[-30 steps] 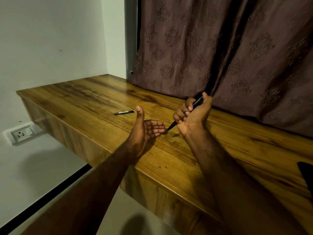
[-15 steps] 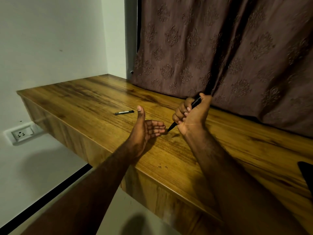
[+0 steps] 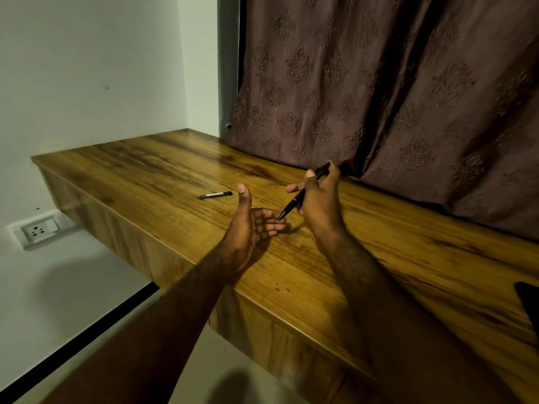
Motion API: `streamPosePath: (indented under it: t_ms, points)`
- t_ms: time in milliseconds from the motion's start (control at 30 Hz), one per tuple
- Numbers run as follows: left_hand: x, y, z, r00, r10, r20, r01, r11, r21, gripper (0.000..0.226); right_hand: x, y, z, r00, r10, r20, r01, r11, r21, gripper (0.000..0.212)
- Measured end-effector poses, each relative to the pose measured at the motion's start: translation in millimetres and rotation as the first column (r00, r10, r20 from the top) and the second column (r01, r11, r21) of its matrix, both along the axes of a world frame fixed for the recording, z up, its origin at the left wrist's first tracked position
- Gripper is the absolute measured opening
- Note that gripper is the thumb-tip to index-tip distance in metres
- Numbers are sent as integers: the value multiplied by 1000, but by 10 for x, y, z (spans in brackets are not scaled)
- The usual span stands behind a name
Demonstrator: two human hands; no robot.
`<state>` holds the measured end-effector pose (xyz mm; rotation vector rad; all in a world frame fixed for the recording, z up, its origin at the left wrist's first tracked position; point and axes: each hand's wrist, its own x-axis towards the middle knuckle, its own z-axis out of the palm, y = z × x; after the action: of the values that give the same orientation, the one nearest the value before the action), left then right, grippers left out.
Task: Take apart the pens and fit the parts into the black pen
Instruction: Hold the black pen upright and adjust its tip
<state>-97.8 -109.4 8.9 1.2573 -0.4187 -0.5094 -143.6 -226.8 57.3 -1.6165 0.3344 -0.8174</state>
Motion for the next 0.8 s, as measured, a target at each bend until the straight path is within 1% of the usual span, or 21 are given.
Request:
streamPosePath:
  t_ms: [33,100,200,267,300,400,433,533,667,800]
  points:
    - [3,0,-5,1000,4,1,-4,1000,4,99,-6,0,-10,1000,8,-9,-8,1000,-20,49]
    - [14,-4,-18,1000,12,-1,-12,1000,5,101,1,-7,-41,1000,-8,-7,8,997,-77,55]
    - [21,-4,-21,1000,4,2,-4,1000,5,105,10,-17,-100,999,-36,24,39,992,-117,44]
    - [11,-3,-9,1000,-6,5,6,1000,1,104,11,-30,-105,997,-55,51,60,991,-116,36]
    - [1,-1,0,1000,-5,6,5,1000,-1,102,11,-38,-95,996,-63,60,69,991,-111,37]
    - [-9,3,10,1000,5,2,-5,1000,-3,97,29,-52,-86,996,-53,73,60,993,-103,48]
    - [-5,4,6,1000,6,-1,-6,1000,-4,97,37,-54,-93,996,-49,71,56,993,-107,49]
    - [-4,5,2,1000,3,-10,-3,1000,-8,98,42,-70,-106,995,-57,83,68,988,-136,42]
    - [-21,6,15,1000,6,1,-6,1000,-10,95,38,-91,-83,994,-56,93,69,987,-144,53]
    - [-22,12,15,1000,-5,3,5,1000,-5,98,32,-107,-92,992,-36,120,63,972,-227,44]
